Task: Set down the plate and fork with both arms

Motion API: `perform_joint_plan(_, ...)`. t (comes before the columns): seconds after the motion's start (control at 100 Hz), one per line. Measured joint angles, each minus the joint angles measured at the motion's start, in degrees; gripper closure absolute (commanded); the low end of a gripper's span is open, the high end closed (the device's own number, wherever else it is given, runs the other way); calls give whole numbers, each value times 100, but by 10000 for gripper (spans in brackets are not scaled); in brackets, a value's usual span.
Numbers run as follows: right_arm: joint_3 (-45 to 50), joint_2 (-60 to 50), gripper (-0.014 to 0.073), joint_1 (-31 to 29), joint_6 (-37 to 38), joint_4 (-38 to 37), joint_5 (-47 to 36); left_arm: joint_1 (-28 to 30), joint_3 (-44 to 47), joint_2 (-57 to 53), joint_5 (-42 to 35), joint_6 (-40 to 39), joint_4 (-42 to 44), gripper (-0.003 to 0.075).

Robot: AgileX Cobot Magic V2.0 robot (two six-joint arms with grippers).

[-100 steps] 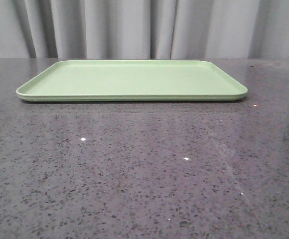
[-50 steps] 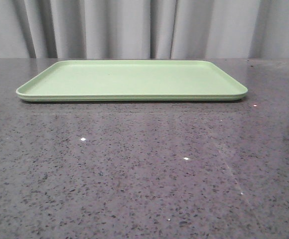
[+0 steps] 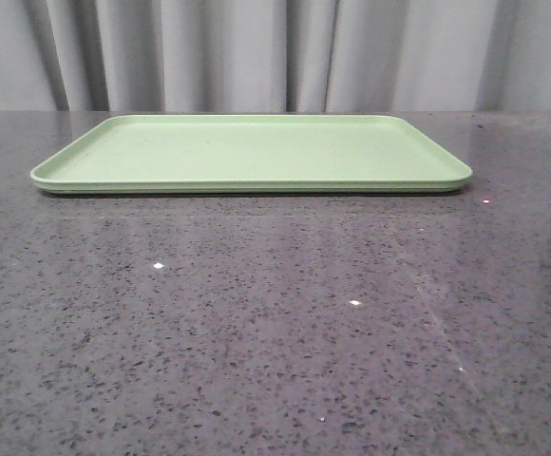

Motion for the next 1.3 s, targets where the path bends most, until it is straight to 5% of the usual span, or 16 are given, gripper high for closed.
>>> perform_joint_plan(0.3,-75,0,657,10,0,0,-245,0,-427,0,411,0,0,741)
perform_joint_plan(0.79,-2327,1366,620,10,-10,0,2443,0,-3603,1893,3302,-36,-26,724)
perform_joint_plan(0.89,-2803,1866,531,10,-10,0,2936,0,-3928,2313,3498,-36,-38,635)
perform_joint_plan(1.15,-3353,2743,146,10,-10,0,3463,0,-4092,2743,3640,-39,-72,220)
perform_joint_plan(1.3,-3361,2800,40,10,-10,0,3527,0,-4100,2743,3640,-39,-75,166)
